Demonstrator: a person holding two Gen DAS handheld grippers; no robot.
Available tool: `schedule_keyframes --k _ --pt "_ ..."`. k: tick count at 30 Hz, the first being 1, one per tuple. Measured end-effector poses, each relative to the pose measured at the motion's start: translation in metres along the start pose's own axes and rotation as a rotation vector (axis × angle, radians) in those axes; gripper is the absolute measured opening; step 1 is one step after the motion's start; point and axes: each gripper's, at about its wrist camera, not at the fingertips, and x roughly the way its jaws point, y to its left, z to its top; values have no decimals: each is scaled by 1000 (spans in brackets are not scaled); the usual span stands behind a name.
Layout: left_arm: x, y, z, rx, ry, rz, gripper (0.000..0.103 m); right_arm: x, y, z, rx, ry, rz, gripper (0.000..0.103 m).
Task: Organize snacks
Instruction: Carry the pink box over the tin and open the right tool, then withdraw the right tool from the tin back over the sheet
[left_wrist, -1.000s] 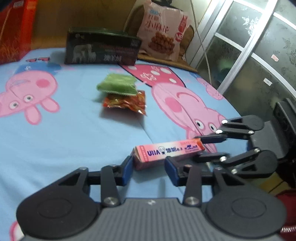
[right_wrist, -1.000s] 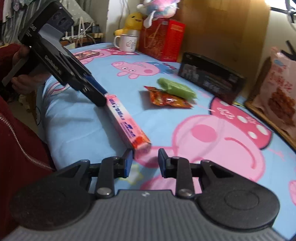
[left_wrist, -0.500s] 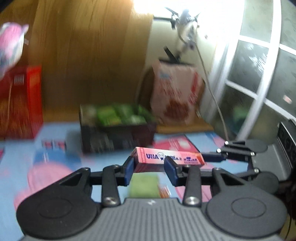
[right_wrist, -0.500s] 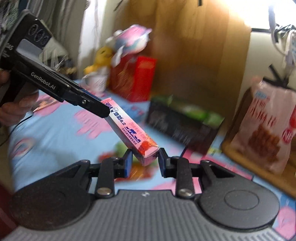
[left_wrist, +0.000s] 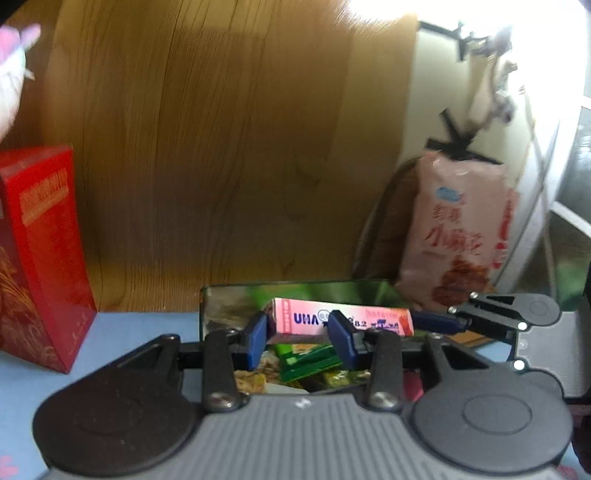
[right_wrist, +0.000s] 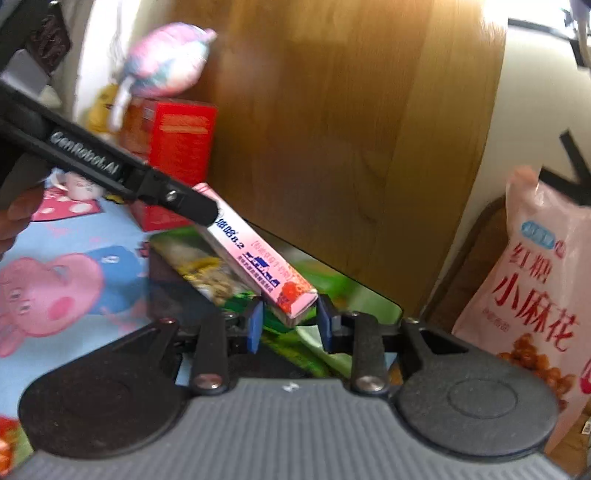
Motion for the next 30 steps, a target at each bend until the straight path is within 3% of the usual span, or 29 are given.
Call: schedule_keyframes --k 5,8,10,14,17,23,27,30 --pt "16 -2 -7 -34 -2 71 36 4 -8 -6 91 -55 7 53" --pt "1 -9 -15 -51 -15 70 37 -16 -4 -14 124 -98 -4 53" --pt "-17 -19 -26 -38 -40 73 44 -32 0 -21 160 -124 2 53" --pt "-51 -28 -63 -36 -42 90 46 -71 13 -44 263 -151 72 54" --pt "-62 -31 -94 -44 7 134 46 -82 27 -67 355 -91 157 55" --pt "-71 -31 -137 -72 73 237 46 -87 38 -97 527 27 209 55" --pt "-78 -28 -154 -100 93 277 46 -86 44 -104 609 29 239 55" --pt "-82 -29 -161 -88 87 316 46 -80 49 -100 595 35 224 54"
